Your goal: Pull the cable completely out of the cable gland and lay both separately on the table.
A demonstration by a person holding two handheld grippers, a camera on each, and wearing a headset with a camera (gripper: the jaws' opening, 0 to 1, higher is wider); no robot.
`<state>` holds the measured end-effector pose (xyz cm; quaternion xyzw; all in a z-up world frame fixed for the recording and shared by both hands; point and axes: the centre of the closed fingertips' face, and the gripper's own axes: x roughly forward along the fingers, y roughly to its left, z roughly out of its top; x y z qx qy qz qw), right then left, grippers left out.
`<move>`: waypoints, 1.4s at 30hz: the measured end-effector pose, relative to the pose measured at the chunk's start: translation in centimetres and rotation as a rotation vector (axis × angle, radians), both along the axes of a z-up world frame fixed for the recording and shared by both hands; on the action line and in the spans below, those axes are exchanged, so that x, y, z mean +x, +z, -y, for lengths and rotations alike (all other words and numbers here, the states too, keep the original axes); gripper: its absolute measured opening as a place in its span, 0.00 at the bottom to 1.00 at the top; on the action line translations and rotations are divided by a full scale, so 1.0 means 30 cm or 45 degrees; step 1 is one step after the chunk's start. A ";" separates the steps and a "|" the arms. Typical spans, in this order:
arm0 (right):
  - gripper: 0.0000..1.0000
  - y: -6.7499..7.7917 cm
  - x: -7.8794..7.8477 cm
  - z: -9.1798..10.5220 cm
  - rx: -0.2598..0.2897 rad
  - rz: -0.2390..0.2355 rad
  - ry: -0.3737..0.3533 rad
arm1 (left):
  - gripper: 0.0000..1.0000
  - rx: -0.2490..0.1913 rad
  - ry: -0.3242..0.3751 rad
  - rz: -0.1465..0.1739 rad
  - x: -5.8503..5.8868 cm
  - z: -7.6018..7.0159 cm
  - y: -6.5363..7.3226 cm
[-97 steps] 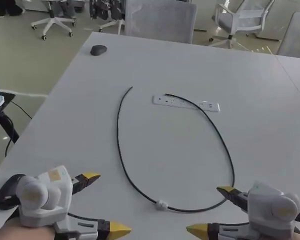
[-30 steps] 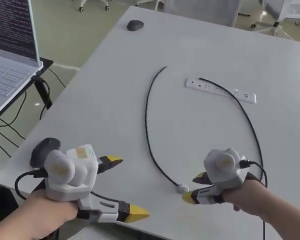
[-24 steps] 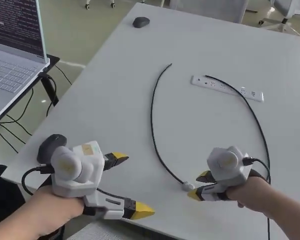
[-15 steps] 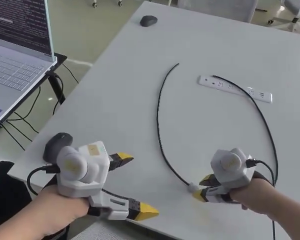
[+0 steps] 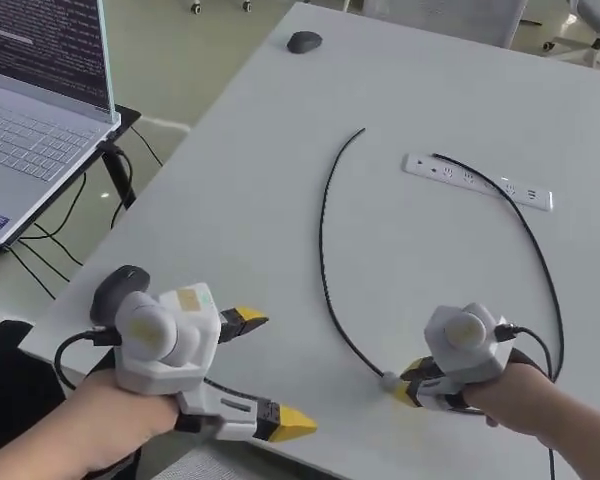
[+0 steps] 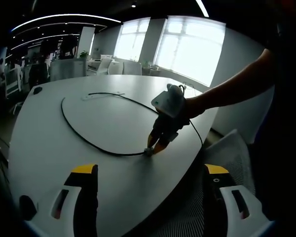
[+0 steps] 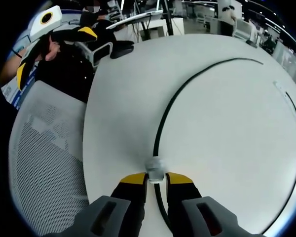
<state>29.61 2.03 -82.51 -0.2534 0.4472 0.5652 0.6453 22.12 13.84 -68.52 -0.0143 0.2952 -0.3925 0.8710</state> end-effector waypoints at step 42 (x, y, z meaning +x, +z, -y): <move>0.06 0.346 -0.100 -0.042 0.126 0.002 -0.076 | 0.85 -0.112 -0.158 0.042 0.047 0.134 0.083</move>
